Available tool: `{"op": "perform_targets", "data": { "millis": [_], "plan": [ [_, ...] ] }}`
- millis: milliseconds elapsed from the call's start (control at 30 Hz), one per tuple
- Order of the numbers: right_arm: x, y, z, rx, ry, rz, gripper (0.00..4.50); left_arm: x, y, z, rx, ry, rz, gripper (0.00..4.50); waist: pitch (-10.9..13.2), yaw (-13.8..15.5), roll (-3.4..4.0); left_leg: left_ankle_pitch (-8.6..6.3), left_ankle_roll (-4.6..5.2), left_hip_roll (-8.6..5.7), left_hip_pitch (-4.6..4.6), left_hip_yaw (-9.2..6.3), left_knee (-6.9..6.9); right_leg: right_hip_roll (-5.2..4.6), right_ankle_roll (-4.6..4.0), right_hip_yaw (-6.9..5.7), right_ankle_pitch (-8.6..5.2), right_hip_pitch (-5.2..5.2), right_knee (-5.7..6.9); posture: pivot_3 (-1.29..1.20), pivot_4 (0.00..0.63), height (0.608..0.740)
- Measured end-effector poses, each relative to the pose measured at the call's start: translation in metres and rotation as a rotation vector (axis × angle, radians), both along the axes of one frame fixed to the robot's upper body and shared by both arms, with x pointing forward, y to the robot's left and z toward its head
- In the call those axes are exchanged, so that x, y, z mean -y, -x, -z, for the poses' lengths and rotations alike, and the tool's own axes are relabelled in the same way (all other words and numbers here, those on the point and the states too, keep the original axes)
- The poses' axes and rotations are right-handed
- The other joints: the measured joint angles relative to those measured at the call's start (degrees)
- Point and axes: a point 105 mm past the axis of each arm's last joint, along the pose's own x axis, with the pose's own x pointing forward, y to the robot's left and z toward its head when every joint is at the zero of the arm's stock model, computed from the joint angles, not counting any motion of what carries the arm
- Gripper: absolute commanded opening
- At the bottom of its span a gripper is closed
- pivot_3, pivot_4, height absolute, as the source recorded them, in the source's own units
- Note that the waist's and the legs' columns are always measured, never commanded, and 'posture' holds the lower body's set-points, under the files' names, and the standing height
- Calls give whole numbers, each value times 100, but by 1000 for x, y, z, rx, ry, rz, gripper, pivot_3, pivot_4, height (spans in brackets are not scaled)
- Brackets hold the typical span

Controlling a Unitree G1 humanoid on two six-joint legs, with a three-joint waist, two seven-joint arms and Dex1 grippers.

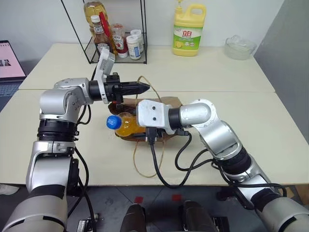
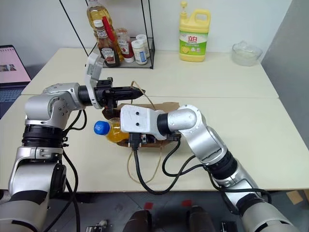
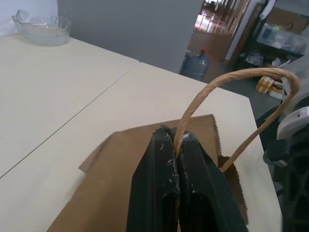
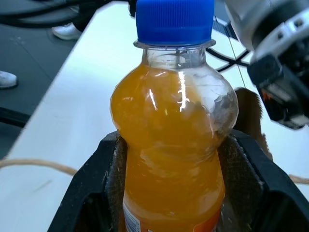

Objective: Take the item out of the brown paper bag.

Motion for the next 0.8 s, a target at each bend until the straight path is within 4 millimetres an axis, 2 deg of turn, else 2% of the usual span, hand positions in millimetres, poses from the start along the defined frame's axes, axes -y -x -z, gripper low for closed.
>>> {"op": "perform_targets", "data": {
  "millis": [133,367,667,800],
  "plan": [
    [13,4,-16,-28,-74,-4,2406,0,-3,-1,12,-4,-9,0,0,2,-1,-1,2,0,-1,0,1,0,0,-1,0,0,0,0,150,740],
    [38,-5,-46,-96,-239,87,2406,0,-5,1,14,-8,-12,0,1,0,0,-1,2,0,-2,0,0,0,0,0,0,-3,1,0,150,740],
    [46,-7,-70,-119,-357,137,2406,5,-6,3,11,-3,-1,0,1,-1,1,-4,7,0,-12,1,1,0,0,1,0,-11,2,0,150,740],
    [66,-13,-98,-63,-424,205,2406,5,-6,3,11,-5,-2,0,2,9,1,-4,7,0,-22,1,2,-2,0,-1,0,-17,1,0,150,740]
  ]
}}
